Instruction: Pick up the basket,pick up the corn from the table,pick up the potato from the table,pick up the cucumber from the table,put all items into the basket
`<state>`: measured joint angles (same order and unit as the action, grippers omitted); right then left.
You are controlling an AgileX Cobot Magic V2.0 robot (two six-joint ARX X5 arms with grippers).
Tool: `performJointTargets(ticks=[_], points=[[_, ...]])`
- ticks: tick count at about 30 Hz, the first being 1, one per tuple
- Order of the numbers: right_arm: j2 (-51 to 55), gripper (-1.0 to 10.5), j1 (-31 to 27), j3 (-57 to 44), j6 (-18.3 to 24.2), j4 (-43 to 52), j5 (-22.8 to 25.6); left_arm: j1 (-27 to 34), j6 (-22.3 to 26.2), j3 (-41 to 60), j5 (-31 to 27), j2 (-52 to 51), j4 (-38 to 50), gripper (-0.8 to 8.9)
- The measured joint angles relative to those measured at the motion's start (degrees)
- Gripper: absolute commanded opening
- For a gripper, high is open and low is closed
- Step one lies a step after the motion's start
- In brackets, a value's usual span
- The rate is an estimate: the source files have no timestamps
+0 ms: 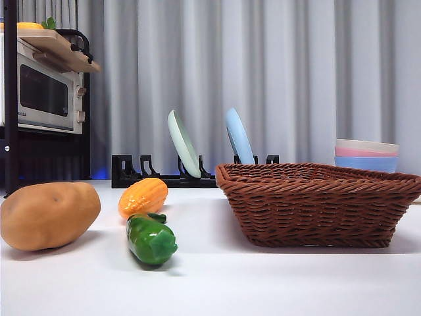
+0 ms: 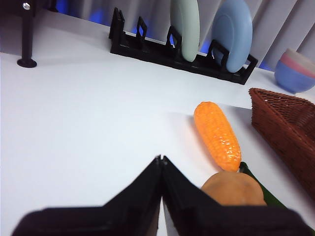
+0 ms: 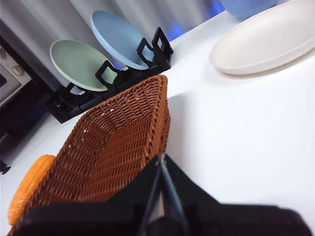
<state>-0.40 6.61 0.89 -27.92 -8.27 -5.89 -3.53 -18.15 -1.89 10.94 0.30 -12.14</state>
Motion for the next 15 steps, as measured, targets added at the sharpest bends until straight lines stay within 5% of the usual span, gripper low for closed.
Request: performJointTargets(ticks=[15], points=[[-16.5,-0.1,0.0,16.2,0.5,-0.7,-0.3,0.0,0.0,-13.4,-0.2,9.5,-3.0,-0.07]])
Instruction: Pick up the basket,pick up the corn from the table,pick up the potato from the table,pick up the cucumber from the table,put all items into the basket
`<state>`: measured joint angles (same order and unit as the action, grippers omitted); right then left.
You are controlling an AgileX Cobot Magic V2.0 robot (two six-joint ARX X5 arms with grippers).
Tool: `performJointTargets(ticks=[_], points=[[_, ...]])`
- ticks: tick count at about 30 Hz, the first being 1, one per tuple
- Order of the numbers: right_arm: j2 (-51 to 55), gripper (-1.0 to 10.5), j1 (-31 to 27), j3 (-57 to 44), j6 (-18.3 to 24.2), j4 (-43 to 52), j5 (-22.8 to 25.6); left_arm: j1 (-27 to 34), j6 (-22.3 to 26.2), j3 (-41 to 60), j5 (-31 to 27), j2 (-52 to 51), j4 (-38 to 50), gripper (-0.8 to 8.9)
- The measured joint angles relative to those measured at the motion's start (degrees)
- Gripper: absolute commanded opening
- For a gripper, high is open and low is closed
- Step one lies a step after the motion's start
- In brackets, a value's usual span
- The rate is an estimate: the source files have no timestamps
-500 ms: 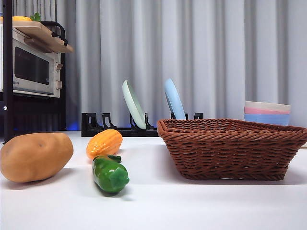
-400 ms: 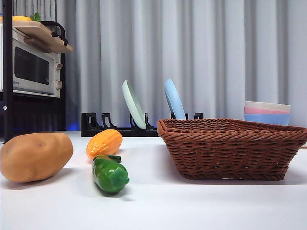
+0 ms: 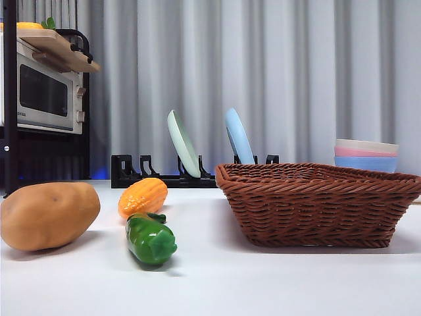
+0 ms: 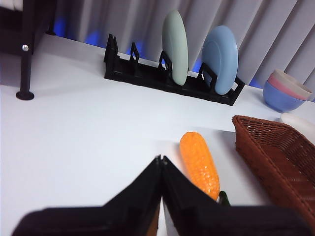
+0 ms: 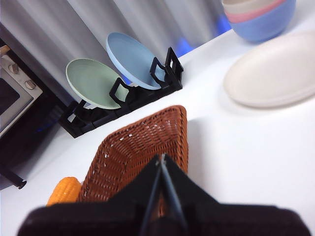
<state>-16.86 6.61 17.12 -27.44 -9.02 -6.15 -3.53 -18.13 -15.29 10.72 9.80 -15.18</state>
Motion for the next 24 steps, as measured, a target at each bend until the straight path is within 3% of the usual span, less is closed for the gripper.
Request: performJointTargets(ticks=[8,16,21,24], points=[[-15.1,-0.1,0.0,12.9,5.7,-1.3,-6.6,0.0,5.0,-11.5,0.6,13.6,-2.5,-0.06],[-31.7,0.1,0.0,25.3,12.3,-14.7,-17.6,0.0,10.9,-24.0,10.4,28.6,-8.0,0.12],[-37.7,3.4,0.0,28.8,16.4,-17.2,-19.2,0.0,11.3,-27.6,14.6,34.7,-8.5,3.4],[-38.6,3.8,0.0,29.0,17.0,-17.2,-19.1,0.0,11.3,-27.9,15.0,36.0,-8.7,3.47]])
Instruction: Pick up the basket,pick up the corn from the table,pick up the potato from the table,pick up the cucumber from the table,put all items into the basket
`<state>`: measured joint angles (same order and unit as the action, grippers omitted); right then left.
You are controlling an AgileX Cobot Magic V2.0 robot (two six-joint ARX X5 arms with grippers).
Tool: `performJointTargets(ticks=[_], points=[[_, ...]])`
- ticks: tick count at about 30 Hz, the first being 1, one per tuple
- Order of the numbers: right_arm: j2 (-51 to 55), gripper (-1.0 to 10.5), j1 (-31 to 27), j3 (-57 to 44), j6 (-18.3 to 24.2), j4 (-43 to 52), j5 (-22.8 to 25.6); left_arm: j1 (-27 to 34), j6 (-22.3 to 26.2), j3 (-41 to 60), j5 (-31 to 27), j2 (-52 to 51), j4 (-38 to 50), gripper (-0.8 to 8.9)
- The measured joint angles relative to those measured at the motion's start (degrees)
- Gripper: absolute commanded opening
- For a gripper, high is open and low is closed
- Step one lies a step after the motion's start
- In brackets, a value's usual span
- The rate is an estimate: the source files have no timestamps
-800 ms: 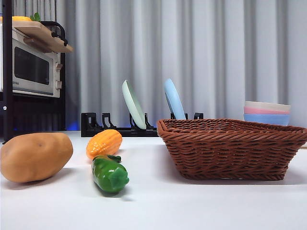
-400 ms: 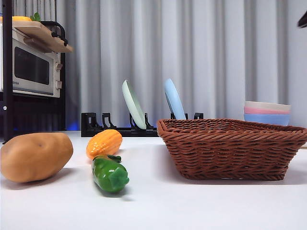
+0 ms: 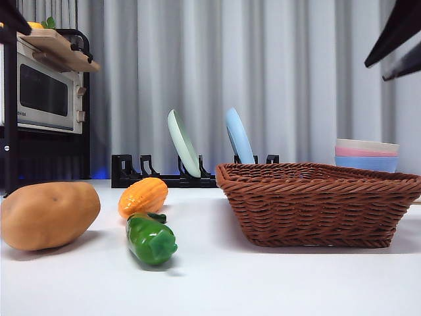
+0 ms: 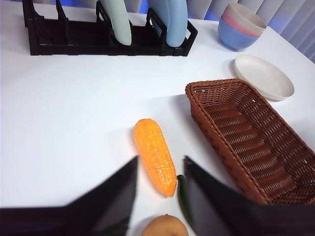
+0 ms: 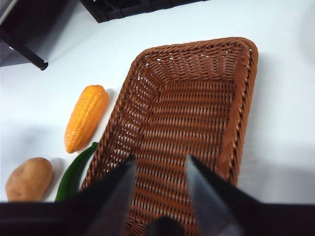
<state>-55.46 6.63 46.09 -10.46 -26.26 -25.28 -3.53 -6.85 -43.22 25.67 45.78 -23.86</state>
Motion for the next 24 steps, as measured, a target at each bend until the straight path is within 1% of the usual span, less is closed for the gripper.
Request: performJointTargets(ticks=[2,7,12,18,24], points=[[-0.3,3.8,0.0,0.0,0.3,0.1,0.5,0.0,0.0,0.0,0.0,0.3,-0.3,3.47],[-4.1,3.8,0.0,1.7,1.5,-0.2,5.6,0.0,0.0,0.0,0.0,0.3,-0.4,3.47],[-14.0,3.8,-0.2,7.3,2.8,-1.2,6.0,0.0,0.0,0.0,0.0,0.3,-0.5,3.47],[-26.9,3.7,-0.2,13.5,3.5,-1.2,6.0,0.0,0.0,0.0,0.0,0.3,-2.3,3.47],[-36.1,3.7,-0.2,14.5,3.7,-1.7,6.0,0.0,0.0,0.0,0.0,0.3,-3.4,3.47]])
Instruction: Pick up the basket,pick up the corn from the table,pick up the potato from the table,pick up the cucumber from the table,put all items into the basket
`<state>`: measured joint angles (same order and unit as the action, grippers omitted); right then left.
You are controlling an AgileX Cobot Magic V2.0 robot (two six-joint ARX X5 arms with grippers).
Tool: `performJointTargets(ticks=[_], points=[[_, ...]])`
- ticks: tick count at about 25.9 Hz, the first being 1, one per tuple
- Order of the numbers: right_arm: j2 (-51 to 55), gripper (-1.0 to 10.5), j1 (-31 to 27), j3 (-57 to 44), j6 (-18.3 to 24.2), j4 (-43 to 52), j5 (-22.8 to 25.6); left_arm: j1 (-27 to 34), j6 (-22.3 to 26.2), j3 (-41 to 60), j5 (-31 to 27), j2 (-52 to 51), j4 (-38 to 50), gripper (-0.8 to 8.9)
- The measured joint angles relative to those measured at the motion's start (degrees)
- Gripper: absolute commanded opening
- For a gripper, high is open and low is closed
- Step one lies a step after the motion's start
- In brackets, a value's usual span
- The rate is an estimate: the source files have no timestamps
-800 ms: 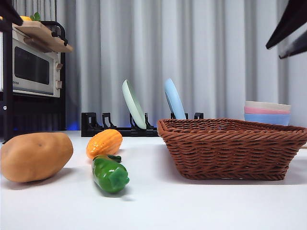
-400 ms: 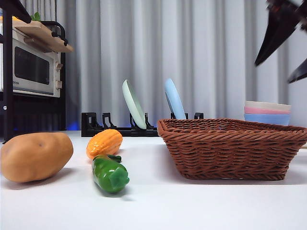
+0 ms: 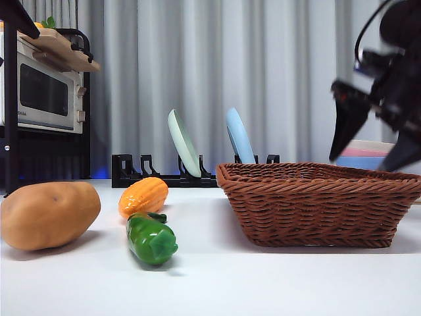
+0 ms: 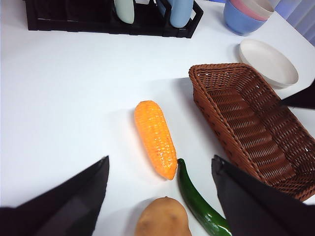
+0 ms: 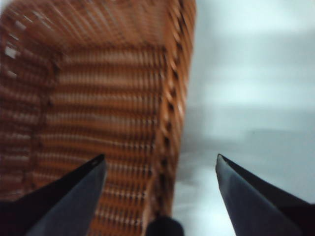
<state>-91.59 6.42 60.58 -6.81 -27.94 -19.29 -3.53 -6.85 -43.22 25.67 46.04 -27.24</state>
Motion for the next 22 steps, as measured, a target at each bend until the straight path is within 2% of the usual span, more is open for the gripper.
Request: performJointTargets(ticks=[2,5,6,12,14,16,19,22], points=[[-1.8,3.7,0.0,0.0,0.0,0.0,-0.1,0.0,0.0,0.0,0.0,0.0,-0.2,3.47],[-3.5,0.5,0.0,0.0,0.0,-0.2,-0.2,0.0,0.0,0.0,0.0,0.0,-0.3,3.46],[-3.5,-0.2,0.0,0.0,0.0,-0.1,-0.2,0.0,0.0,0.0,0.0,0.0,-0.7,3.46],[-3.0,-0.2,0.0,0.1,-0.7,-0.2,-0.8,-0.1,0.0,0.0,0.0,0.6,-0.4,3.47],[-1.5,-0.2,0.0,0.1,-0.7,-0.5,-0.6,-1.0,0.0,0.0,0.0,2.8,0.7,3.76],[0.9,-0.2,0.0,0.1,-0.7,-0.7,-0.4,-2.8,-0.5,0.0,0.0,6.8,2.8,4.5],[5.0,-0.2,-0.1,0.1,-0.7,-0.7,0.0,-7.1,-0.7,-2.5,-0.5,15.6,2.8,4.49],[8.8,-0.2,-0.2,0.1,-0.7,-0.8,0.2,-12.2,-1.2,-8.5,-6.3,25.8,2.9,4.49]])
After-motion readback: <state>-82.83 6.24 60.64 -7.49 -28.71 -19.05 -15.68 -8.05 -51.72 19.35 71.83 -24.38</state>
